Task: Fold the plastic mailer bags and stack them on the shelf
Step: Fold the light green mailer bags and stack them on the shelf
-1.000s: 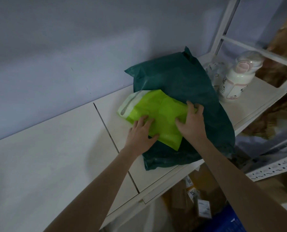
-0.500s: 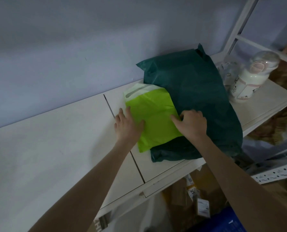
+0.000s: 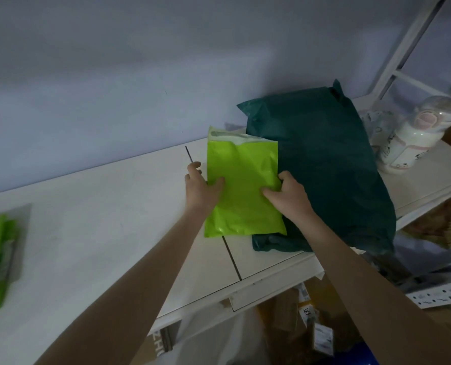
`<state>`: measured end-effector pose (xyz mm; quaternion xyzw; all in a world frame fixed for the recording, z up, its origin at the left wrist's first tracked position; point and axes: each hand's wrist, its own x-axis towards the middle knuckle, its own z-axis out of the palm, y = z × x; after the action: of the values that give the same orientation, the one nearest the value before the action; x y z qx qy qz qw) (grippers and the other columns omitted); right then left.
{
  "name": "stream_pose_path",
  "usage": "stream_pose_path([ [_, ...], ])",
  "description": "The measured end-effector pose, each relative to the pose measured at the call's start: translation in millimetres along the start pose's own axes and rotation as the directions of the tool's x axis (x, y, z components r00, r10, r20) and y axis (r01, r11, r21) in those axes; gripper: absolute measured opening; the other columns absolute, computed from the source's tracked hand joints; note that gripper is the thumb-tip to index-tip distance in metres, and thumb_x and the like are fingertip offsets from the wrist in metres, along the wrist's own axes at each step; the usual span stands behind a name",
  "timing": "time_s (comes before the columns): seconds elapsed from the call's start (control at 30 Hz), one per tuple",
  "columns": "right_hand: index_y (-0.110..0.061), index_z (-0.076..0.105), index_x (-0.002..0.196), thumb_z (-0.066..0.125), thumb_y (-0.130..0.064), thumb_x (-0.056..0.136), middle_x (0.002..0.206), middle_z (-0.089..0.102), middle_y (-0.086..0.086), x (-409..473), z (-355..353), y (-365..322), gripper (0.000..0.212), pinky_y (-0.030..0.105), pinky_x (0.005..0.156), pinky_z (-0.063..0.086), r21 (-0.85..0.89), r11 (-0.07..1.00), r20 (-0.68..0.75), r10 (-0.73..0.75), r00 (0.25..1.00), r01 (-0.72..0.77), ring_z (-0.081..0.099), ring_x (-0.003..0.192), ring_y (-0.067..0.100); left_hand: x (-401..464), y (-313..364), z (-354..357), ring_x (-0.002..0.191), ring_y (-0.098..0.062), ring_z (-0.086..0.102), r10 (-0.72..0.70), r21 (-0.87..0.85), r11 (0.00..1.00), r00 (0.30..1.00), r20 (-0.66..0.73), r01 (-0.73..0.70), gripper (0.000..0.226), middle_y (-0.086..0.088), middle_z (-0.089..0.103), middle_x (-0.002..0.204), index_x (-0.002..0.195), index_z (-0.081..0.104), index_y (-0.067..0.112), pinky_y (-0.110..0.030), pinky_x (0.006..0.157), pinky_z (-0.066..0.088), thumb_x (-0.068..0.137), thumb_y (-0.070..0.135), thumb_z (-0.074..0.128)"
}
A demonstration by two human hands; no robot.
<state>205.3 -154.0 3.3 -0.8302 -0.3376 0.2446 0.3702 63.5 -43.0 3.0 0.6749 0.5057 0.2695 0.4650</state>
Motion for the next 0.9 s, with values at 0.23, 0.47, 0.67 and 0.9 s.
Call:
stream_pose_path([
  [0.23, -0.008, 0.043, 0.112, 0.054, -0.028, 0.092, 0.097, 0.054, 0.006, -11, 13, -10, 0.031, 0.032, 0.066, 0.044, -0.053, 0.997, 0.102, -0.044, 0.994, 0.05, 0.056, 0.086, 0.023, 2, -4, -19, 0.099, -0.026, 0.065, -0.161, -0.079, 0.982, 0.98, 0.115, 0.17, 0.041, -0.012, 0.068, 0.111, 0.113, 0.064, 0.006, -0.041, 0.09, 0.053, 0.081, 0.03, 0.071],
  [0.47, -0.013, 0.043, 0.119, 0.05, -0.036, 0.094, 0.101, 0.055, 0.001, -19, 20, -17, 0.035, 0.031, 0.07, 0.046, 0.002, 0.994, 0.056, -0.109, 0.992, 0.109, 0.055, 0.085, 0.017, -5, -10, -34, 0.096, -0.025, 0.063, -0.051, -0.126, 0.991, 0.998, 0.027, 0.054, 0.019, -0.006, 0.067, 0.101, 0.105, 0.065, 0.012, -0.037, 0.085, 0.052, 0.088, 0.019, 0.063],
  [0.67, -0.014, 0.048, 0.106, 0.056, -0.035, 0.091, 0.094, 0.061, 0.007, -20, 27, -42, 0.028, 0.032, 0.068, 0.049, 0.3, 0.949, 0.046, -0.117, 0.992, 0.098, 0.061, 0.08, 0.018, -13, -16, -62, 0.081, -0.011, 0.063, 0.022, -0.373, 0.928, 1.0, -0.002, -0.022, 0.019, -0.005, 0.065, 0.102, 0.108, 0.062, 0.007, -0.02, 0.072, 0.054, 0.089, 0.011, 0.061],
  [0.9, -0.016, 0.052, 0.124, 0.031, -0.052, 0.097, 0.114, 0.058, 0.001, -25, 51, -72, 0.05, 0.033, 0.095, 0.041, 0.327, 0.94, 0.127, -0.147, 0.981, 0.099, 0.055, 0.105, 0.017, -22, -23, -102, 0.069, 0.003, 0.064, 0.038, -0.463, 0.882, 0.991, -0.127, -0.093, 0.012, 0.001, 0.066, 0.093, 0.103, 0.06, 0.009, -0.012, 0.062, 0.052, 0.091, 0.01, 0.058],
])
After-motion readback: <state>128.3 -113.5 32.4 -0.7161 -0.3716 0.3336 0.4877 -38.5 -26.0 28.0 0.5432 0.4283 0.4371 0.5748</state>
